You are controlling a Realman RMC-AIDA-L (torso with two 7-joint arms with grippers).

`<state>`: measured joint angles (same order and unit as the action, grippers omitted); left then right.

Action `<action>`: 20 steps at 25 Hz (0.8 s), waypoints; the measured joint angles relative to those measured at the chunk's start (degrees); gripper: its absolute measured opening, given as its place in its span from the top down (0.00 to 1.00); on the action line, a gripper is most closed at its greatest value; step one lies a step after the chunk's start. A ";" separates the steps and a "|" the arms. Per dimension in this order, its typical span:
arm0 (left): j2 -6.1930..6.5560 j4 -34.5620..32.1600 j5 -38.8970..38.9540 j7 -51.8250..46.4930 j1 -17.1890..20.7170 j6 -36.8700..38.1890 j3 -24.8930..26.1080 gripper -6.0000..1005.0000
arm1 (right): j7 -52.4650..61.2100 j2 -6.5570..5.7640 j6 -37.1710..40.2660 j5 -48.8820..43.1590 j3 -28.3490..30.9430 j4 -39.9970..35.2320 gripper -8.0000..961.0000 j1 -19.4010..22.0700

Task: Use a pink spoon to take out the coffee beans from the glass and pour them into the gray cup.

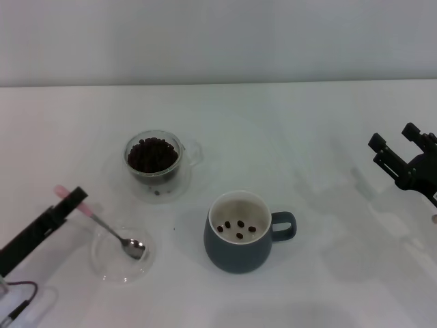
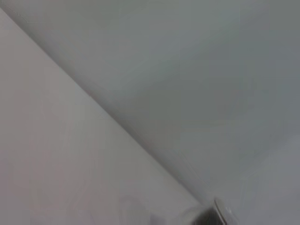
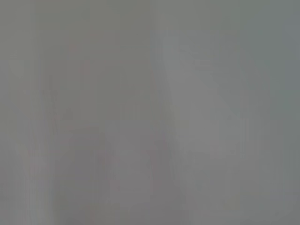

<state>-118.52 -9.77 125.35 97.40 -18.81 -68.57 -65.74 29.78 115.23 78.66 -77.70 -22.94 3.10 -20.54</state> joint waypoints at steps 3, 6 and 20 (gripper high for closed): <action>-0.33 0.24 -1.65 0.88 -1.12 0.92 0.00 0.81 | 0.03 -0.01 0.00 0.00 0.00 -0.03 0.17 0.06; -0.38 0.28 -2.51 1.59 -1.71 0.99 0.00 0.79 | 0.03 0.00 0.01 0.00 0.00 -0.10 0.17 0.02; -0.43 0.27 12.16 28.60 1.90 2.43 0.53 0.62 | 0.12 -0.01 0.01 0.00 0.79 -0.07 0.17 -0.03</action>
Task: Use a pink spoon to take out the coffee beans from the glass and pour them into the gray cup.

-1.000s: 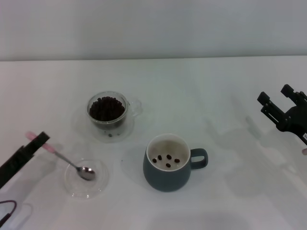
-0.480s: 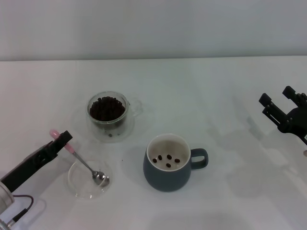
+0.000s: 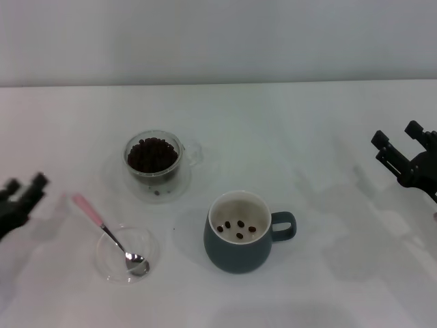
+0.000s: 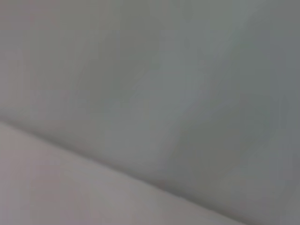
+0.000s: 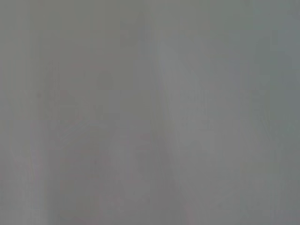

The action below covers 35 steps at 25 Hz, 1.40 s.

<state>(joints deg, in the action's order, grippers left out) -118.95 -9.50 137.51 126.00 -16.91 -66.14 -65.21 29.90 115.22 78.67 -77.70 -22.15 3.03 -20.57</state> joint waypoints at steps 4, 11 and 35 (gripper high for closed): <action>0.04 -0.15 9.68 14.60 1.96 -0.05 0.01 0.46 | 0.02 0.00 -0.01 0.00 0.15 0.01 0.17 -0.02; -0.20 0.61 16.08 35.69 2.37 0.11 0.00 0.24 | -0.50 0.00 0.11 0.00 1.06 -0.08 0.17 -0.43; -0.33 2.97 19.79 35.81 -2.39 3.16 0.00 0.21 | -19.36 0.18 2.71 0.07 12.88 6.68 0.17 -0.68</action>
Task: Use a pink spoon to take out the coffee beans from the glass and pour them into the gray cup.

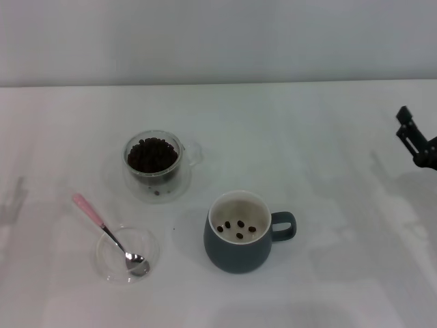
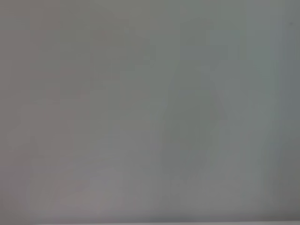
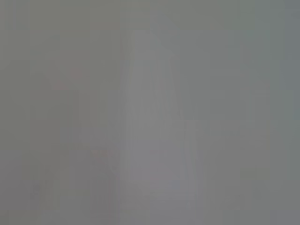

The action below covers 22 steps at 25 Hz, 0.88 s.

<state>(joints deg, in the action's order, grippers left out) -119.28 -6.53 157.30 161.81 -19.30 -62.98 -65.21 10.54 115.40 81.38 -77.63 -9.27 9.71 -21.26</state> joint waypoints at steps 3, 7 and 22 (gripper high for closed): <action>0.01 0.30 1.12 0.00 -0.61 0.33 0.00 0.21 | -5.18 0.00 0.01 0.03 3.59 2.01 0.17 0.24; 0.02 0.43 2.32 0.00 -1.27 0.41 0.00 0.21 | -8.45 -0.02 -0.01 -0.23 4.74 2.51 0.17 0.33; -0.26 0.77 2.61 -0.17 -3.06 0.34 0.00 0.21 | -8.25 -0.18 0.27 -0.06 4.84 0.97 0.18 0.57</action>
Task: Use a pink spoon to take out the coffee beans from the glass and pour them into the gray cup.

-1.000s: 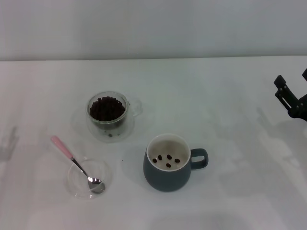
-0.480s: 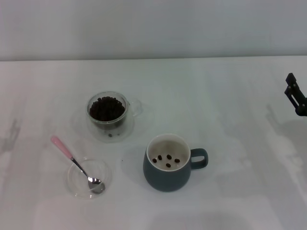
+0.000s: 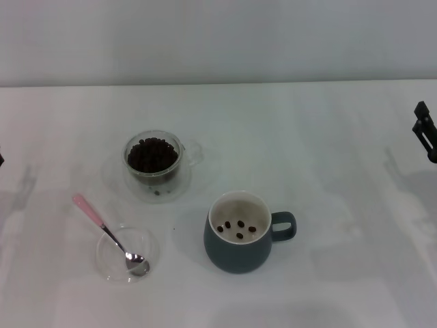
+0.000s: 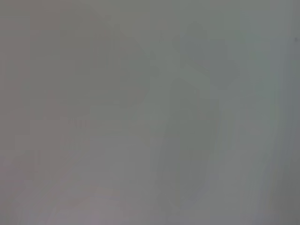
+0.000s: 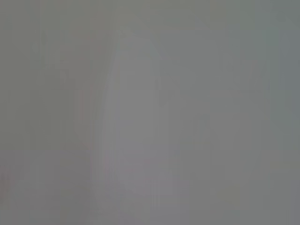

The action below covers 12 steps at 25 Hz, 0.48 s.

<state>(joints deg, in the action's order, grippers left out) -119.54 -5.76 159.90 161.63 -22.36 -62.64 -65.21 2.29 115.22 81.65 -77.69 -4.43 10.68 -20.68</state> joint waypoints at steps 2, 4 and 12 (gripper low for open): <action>-0.05 0.04 0.00 0.00 0.01 -0.18 -0.01 0.21 | 0.00 0.00 0.09 0.00 0.02 -0.25 0.18 -0.32; -0.10 0.24 0.00 -0.01 0.19 -0.18 0.00 0.21 | 0.00 0.00 0.10 0.00 0.04 -0.32 0.18 -0.62; 0.10 1.08 1.17 0.00 0.79 -0.90 0.00 0.21 | 0.00 0.14 -0.27 -0.08 3.06 0.51 0.18 -1.43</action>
<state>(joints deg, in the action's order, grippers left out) -119.43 -4.68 161.07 161.63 -21.57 -63.54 -65.21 2.29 115.36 81.38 -77.77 -1.37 11.19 -22.11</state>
